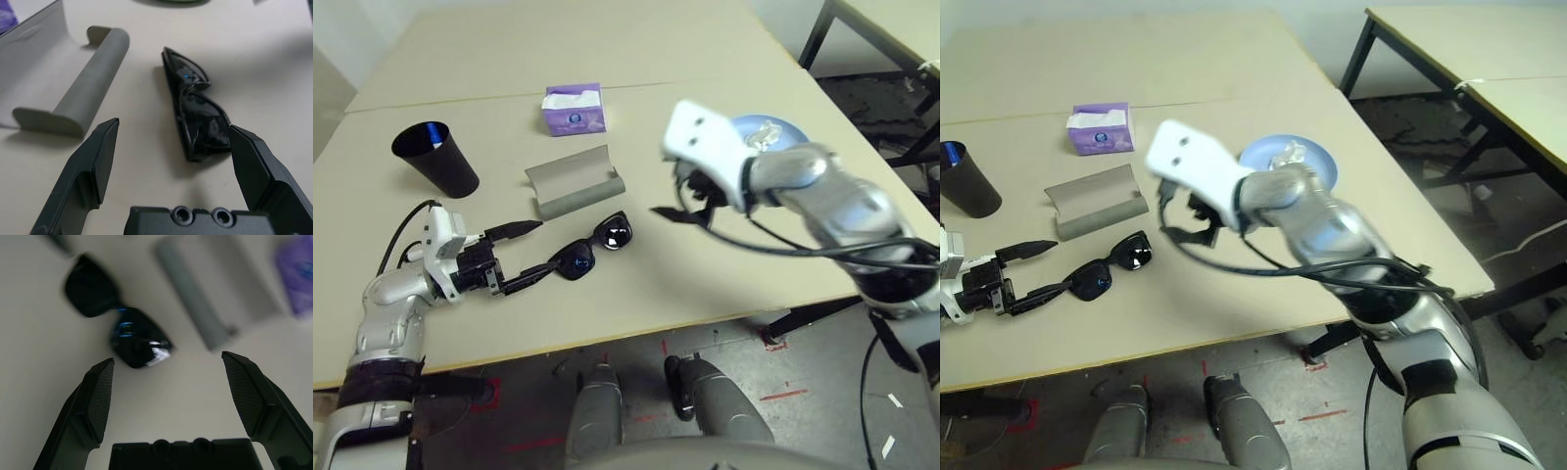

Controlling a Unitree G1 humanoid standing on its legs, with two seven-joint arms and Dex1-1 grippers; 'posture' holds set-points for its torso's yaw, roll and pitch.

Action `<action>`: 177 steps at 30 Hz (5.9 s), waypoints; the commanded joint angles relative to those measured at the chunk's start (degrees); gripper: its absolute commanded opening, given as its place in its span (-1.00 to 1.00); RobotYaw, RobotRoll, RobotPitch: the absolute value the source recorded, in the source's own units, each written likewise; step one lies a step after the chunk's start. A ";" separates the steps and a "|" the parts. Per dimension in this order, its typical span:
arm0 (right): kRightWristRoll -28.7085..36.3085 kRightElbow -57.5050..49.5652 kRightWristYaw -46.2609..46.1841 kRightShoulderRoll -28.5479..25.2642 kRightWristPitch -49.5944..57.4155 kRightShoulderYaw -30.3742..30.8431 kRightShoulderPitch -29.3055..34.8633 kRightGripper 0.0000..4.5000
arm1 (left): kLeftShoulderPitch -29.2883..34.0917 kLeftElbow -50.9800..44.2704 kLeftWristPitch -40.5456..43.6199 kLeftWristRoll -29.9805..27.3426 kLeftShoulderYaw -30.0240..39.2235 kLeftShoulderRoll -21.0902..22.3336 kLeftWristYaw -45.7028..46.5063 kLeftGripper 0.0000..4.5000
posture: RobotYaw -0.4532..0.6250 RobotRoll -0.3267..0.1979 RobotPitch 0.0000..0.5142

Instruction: Organize and tidy the items on the table.

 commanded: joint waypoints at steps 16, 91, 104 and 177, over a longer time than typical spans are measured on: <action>-9.92 30.68 11.01 21.68 -6.13 5.04 -14.04 0.99 | 12.28 -13.17 6.16 -5.96 6.92 5.62 -3.45 1.00 | -0.04 0.25 -0.23; -26.84 50.15 16.94 30.47 -25.74 2.22 -10.04 0.72 | 16.02 -19.88 6.02 -5.67 7.08 1.63 2.73 1.00 | 0.08 0.25 -0.22; -27.30 50.19 18.96 29.40 -26.83 1.03 -8.01 -0.90 | 16.13 -29.93 10.12 -8.43 8.78 2.21 6.04 1.00 | 0.15 0.25 -0.19; -34.46 90.80 -11.94 39.04 -47.58 -10.14 -27.36 -0.93 | 22.99 -26.82 11.10 -9.25 17.77 -3.85 18.92 1.00 | 0.29 0.25 -0.15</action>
